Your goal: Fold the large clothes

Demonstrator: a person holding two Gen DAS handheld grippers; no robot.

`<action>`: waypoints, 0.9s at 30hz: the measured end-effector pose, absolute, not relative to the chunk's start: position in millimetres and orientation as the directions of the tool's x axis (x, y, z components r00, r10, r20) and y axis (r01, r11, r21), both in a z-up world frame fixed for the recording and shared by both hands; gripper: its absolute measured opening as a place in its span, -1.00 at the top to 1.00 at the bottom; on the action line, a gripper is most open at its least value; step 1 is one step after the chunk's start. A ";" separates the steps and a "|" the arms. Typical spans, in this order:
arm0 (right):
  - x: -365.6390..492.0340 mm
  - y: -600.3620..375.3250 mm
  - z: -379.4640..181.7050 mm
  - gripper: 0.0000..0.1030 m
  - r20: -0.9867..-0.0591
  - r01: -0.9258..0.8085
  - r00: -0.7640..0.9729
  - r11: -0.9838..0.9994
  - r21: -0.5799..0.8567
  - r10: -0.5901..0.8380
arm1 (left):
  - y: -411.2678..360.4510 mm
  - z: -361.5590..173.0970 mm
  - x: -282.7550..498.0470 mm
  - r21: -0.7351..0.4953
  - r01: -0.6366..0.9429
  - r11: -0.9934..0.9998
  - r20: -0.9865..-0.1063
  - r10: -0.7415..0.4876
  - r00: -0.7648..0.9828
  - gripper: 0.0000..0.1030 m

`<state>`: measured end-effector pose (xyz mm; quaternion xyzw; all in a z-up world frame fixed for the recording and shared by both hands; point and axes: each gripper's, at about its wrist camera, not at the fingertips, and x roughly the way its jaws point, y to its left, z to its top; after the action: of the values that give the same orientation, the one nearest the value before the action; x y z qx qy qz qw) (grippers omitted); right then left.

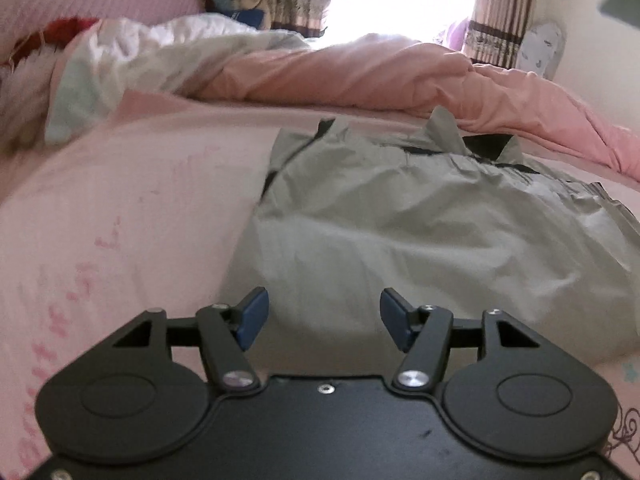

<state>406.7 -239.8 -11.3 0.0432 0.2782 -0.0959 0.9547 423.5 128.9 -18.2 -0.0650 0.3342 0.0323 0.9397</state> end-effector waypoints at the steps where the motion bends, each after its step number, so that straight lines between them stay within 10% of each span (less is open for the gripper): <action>1: 407.7 -240.9 -16.1 0.48 -0.550 0.218 0.818 0.975 0.030 -0.166 | 127.3 -22.3 423.5 -0.106 -0.106 0.989 -0.640 0.014 0.768 -0.18; 15: 396.8 -239.6 -23.6 0.48 -0.542 0.293 0.812 0.954 0.055 -0.218 | 124.9 -26.0 428.1 -0.170 -0.136 0.976 -0.656 -0.009 0.754 -0.15; 27: 414.8 -89.4 -21.0 0.48 -0.490 -0.098 0.860 0.988 0.119 0.144 | 16.9 -21.5 444.9 -0.140 0.090 0.986 -0.632 -0.159 0.759 -0.19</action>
<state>414.8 -89.4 -21.0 0.0452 0.2575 0.0628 0.9632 444.9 16.9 -21.5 -0.0506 0.3411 -0.0663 0.9363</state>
